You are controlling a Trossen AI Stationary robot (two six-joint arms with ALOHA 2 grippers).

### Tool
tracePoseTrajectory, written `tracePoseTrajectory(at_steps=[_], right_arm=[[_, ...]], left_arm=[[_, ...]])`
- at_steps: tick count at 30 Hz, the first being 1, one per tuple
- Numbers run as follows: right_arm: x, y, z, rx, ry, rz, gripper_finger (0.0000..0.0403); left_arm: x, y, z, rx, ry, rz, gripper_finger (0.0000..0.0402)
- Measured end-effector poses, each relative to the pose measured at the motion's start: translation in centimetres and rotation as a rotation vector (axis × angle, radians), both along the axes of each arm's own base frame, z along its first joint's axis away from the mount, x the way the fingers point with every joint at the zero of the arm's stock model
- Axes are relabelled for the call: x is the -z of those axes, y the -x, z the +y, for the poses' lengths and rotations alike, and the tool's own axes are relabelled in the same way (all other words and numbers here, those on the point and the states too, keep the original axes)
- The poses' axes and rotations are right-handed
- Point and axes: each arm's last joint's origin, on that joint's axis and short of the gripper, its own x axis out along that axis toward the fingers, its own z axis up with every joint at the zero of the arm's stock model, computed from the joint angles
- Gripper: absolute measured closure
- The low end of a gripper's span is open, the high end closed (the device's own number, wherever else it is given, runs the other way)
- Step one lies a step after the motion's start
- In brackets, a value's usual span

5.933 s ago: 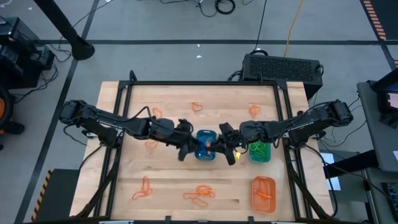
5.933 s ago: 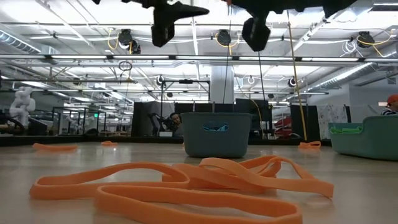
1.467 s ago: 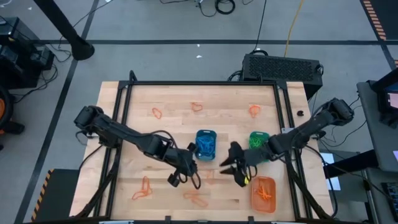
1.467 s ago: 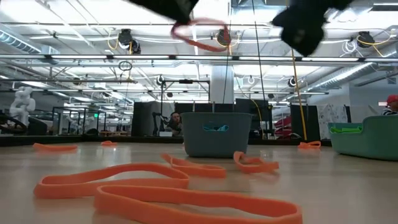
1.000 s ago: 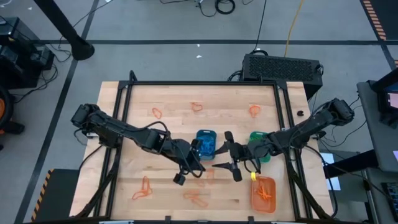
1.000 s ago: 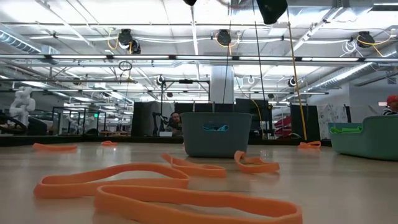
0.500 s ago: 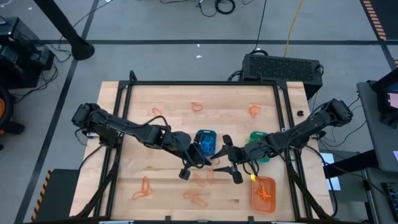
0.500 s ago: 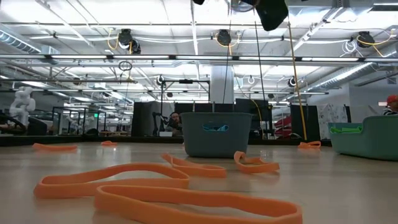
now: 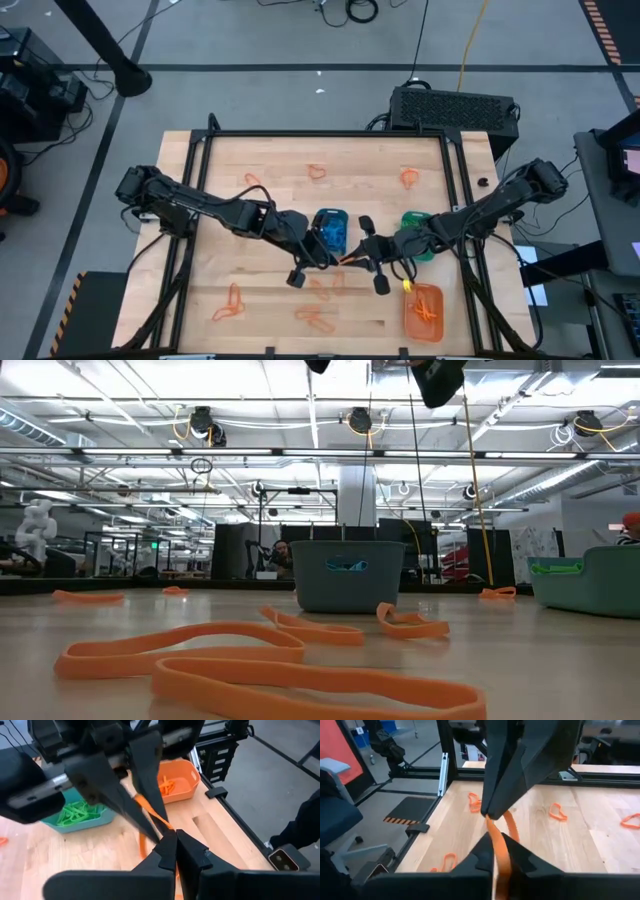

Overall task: Sort rubber bands into baskets
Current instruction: Put the orange rubberband into the orange bin

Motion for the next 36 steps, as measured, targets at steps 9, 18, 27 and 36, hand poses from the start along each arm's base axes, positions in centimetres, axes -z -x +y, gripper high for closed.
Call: tracePoseTrajectory(at_steps=[9,18,27,36], right_arm=[[-0.4,0.6,-0.1,-0.005,-0.141,0.060,0.0401],[-0.2,3.8,0.2,0.012,-0.326,0.343,0.0402],[0.1,8.9,3.4,-0.055,-0.618,0.786,0.0403],[1.5,12.7,6.6,0.025,-0.654,1.078,0.0403]], left_arm=[[0.7,0.3,0.1,-0.044,0.013,0.092,0.0301],[1.1,0.8,0.3,-0.088,0.050,0.181,0.0222],[2.6,3.4,2.3,-0.140,-0.043,0.492,0.0219],[3.1,5.1,3.9,-0.253,-0.106,0.658,0.0219]])
